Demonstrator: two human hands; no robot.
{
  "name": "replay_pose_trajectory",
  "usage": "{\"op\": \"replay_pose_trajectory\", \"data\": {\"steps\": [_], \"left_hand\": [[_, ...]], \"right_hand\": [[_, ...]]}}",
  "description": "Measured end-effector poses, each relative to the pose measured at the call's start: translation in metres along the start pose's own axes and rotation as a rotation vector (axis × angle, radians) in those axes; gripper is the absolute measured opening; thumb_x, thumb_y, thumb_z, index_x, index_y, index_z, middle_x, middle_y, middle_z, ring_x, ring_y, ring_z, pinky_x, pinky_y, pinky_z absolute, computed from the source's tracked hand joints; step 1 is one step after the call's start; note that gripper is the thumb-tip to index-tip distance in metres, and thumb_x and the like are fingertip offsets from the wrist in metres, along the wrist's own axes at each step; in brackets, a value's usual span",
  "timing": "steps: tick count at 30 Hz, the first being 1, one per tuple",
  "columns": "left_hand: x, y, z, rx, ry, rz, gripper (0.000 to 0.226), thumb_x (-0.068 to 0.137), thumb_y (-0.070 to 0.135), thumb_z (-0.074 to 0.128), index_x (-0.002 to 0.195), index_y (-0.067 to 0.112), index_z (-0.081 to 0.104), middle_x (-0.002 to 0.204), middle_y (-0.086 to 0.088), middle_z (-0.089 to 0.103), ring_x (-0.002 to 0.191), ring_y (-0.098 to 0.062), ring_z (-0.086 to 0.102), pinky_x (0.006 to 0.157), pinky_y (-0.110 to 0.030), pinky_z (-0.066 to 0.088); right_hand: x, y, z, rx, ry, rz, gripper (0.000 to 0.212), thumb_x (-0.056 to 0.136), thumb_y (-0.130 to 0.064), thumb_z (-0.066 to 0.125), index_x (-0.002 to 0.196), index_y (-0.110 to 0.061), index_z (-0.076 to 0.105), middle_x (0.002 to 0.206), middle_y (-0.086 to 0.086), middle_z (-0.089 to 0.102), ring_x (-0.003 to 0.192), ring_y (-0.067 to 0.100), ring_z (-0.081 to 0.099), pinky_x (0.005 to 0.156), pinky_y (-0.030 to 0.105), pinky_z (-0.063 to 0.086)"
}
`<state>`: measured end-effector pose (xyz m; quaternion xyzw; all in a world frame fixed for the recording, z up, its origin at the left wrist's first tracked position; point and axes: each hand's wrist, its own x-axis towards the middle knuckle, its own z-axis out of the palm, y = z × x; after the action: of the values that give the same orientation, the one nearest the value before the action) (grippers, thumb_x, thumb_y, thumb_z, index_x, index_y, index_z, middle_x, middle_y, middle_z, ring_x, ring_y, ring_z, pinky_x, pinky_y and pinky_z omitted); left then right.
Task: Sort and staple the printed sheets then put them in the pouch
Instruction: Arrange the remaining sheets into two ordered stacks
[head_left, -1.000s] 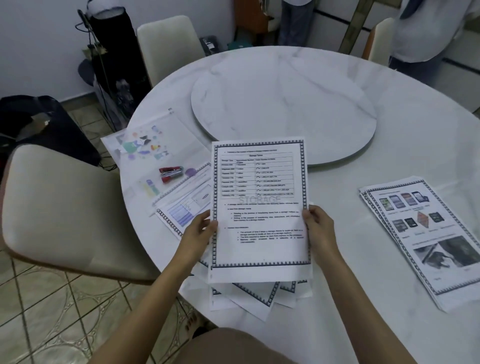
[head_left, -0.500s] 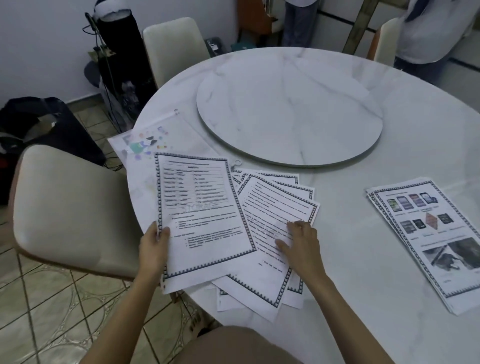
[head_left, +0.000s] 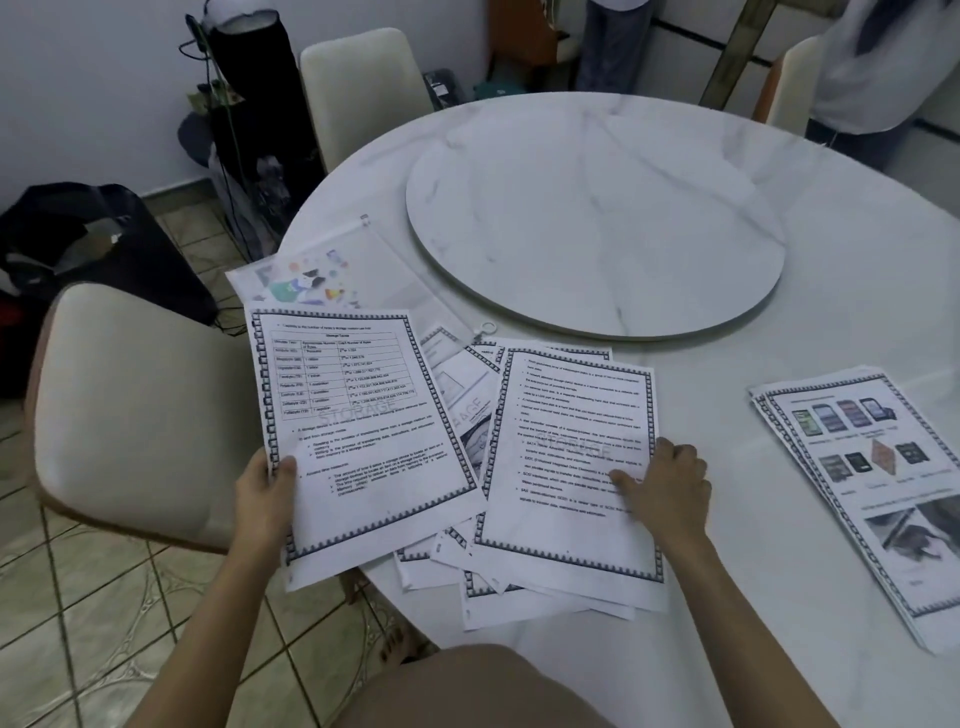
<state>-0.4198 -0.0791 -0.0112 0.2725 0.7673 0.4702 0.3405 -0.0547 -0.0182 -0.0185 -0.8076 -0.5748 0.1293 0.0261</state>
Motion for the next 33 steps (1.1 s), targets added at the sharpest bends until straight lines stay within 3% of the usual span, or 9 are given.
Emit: {"op": "replay_pose_trajectory", "data": {"steps": [6, 10, 13, 16, 22, 26, 33], "left_hand": [[0.005, -0.002, 0.011, -0.021, -0.007, -0.043, 0.031, 0.097, 0.008, 0.038, 0.125, -0.001, 0.049, 0.129, -0.021, 0.053, 0.115, -0.036, 0.052, 0.091, -0.037, 0.041], [0.004, 0.001, 0.017, -0.03, -0.045, -0.05, 0.031, 0.098, 0.008, 0.037, 0.125, 0.0, 0.049, 0.128, -0.02, 0.054, 0.111, -0.032, 0.053, 0.091, -0.037, 0.041], [0.005, -0.001, 0.02, -0.032, -0.077, -0.048, 0.03, 0.097, 0.007, 0.037, 0.124, 0.0, 0.05, 0.127, -0.021, 0.055, 0.102, -0.025, 0.052, 0.093, -0.039, 0.042], [0.005, -0.005, 0.021, -0.036, -0.117, -0.067, 0.03, 0.098, 0.008, 0.038, 0.124, 0.001, 0.051, 0.126, -0.019, 0.055, 0.109, -0.032, 0.055, 0.093, -0.04, 0.043], [0.001, -0.011, 0.02, -0.013, -0.212, -0.103, 0.029, 0.098, 0.011, 0.038, 0.122, 0.005, 0.053, 0.121, -0.016, 0.058, 0.108, -0.034, 0.057, 0.094, -0.046, 0.046], [-0.003, -0.011, 0.021, -0.022, -0.247, -0.111, 0.025, 0.098, 0.011, 0.038, 0.117, 0.007, 0.054, 0.115, -0.015, 0.06, 0.102, -0.033, 0.058, 0.092, -0.044, 0.047], [-0.013, -0.009, 0.028, -0.001, -0.314, -0.081, 0.02, 0.098, 0.011, 0.038, 0.11, 0.011, 0.054, 0.11, -0.011, 0.059, 0.099, -0.029, 0.057, 0.085, -0.038, 0.046]], "right_hand": [[0.004, -0.003, 0.007, 0.208, 0.047, 0.156, 0.06, 0.083, -0.025, 0.065, 0.132, -0.004, 0.038, 0.126, 0.022, 0.044, 0.118, 0.037, 0.043, 0.096, 0.045, 0.036], [0.008, 0.009, 0.009, 0.524, 0.118, 0.157, 0.018, 0.089, -0.016, 0.052, 0.099, -0.003, 0.06, 0.101, 0.02, 0.057, 0.092, 0.037, 0.057, 0.076, 0.038, 0.045], [0.008, 0.017, -0.009, 0.666, 0.198, 0.139, 0.023, 0.093, -0.015, 0.048, 0.099, 0.0, 0.064, 0.094, 0.014, 0.064, 0.085, 0.025, 0.054, 0.075, 0.029, 0.039], [0.011, 0.03, -0.031, 0.73, 0.265, 0.153, 0.026, 0.093, -0.014, 0.049, 0.106, 0.003, 0.064, 0.102, 0.02, 0.066, 0.091, 0.025, 0.057, 0.082, 0.026, 0.037], [0.02, 0.056, -0.07, 0.873, 0.249, 0.209, 0.032, 0.093, -0.015, 0.051, 0.114, 0.007, 0.059, 0.113, 0.024, 0.062, 0.103, 0.031, 0.058, 0.087, 0.031, 0.041], [0.017, 0.049, -0.072, 0.97, 0.219, 0.195, 0.029, 0.093, -0.017, 0.051, 0.113, 0.003, 0.06, 0.107, 0.013, 0.061, 0.094, 0.02, 0.053, 0.085, 0.029, 0.04], [0.013, -0.009, -0.028, 0.957, 0.088, 0.04, 0.013, 0.091, -0.015, 0.053, 0.088, -0.007, 0.064, 0.091, 0.014, 0.065, 0.083, 0.018, 0.056, 0.076, 0.027, 0.043]]}}
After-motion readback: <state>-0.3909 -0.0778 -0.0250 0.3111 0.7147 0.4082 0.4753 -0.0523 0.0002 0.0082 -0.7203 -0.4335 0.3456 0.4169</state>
